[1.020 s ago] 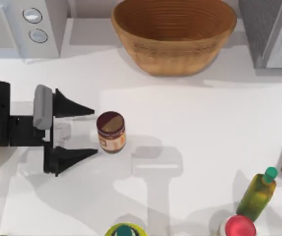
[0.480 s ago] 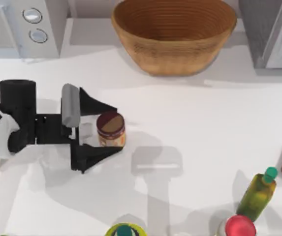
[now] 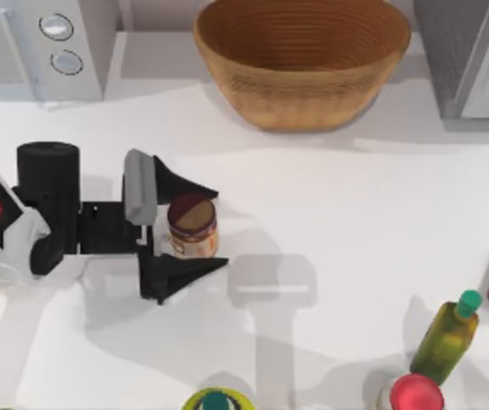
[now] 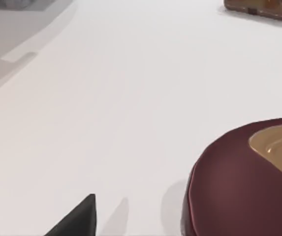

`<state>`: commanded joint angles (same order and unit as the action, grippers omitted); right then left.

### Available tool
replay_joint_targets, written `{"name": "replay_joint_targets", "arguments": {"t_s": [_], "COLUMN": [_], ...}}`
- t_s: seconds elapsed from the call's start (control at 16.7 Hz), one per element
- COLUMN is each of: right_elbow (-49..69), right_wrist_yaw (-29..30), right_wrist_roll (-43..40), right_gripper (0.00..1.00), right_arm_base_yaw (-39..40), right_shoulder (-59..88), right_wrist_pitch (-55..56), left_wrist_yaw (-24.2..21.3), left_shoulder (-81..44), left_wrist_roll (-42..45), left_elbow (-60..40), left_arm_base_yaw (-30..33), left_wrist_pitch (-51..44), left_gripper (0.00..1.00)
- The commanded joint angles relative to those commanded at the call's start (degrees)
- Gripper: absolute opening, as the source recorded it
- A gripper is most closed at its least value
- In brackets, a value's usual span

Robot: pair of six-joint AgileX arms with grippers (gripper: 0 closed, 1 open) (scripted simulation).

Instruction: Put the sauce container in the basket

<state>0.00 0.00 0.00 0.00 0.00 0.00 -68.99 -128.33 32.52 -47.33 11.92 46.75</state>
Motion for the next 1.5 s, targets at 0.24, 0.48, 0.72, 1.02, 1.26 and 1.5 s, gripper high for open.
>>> {"name": "replay_joint_targets", "arguments": {"t_s": [0.24, 0.48, 0.72, 1.02, 1.26, 1.5], "right_elbow": [0.0, 0.0, 0.0, 0.0, 0.0, 0.0], "right_wrist_yaw": [0.0, 0.0, 0.0, 0.0, 0.0, 0.0], "right_wrist_roll": [0.0, 0.0, 0.0, 0.0, 0.0, 0.0], "right_gripper": [1.0, 1.0, 1.0, 1.0, 1.0, 1.0], "right_arm_base_yaw": [0.0, 0.0, 0.0, 0.0, 0.0, 0.0], "right_shoulder": [0.0, 0.0, 0.0, 0.0, 0.0, 0.0], "right_wrist_pitch": [0.0, 0.0, 0.0, 0.0, 0.0, 0.0], "left_wrist_yaw": [0.0, 0.0, 0.0, 0.0, 0.0, -0.09], "left_shoulder": [0.0, 0.0, 0.0, 0.0, 0.0, 0.38], "left_wrist_roll": [0.0, 0.0, 0.0, 0.0, 0.0, 0.69], "left_elbow": [0.0, 0.0, 0.0, 0.0, 0.0, -0.04], "left_arm_base_yaw": [0.0, 0.0, 0.0, 0.0, 0.0, -0.31], "left_wrist_pitch": [0.0, 0.0, 0.0, 0.0, 0.0, -0.71], "left_gripper": [0.77, 0.47, 0.17, 0.0, 0.0, 0.0]}}
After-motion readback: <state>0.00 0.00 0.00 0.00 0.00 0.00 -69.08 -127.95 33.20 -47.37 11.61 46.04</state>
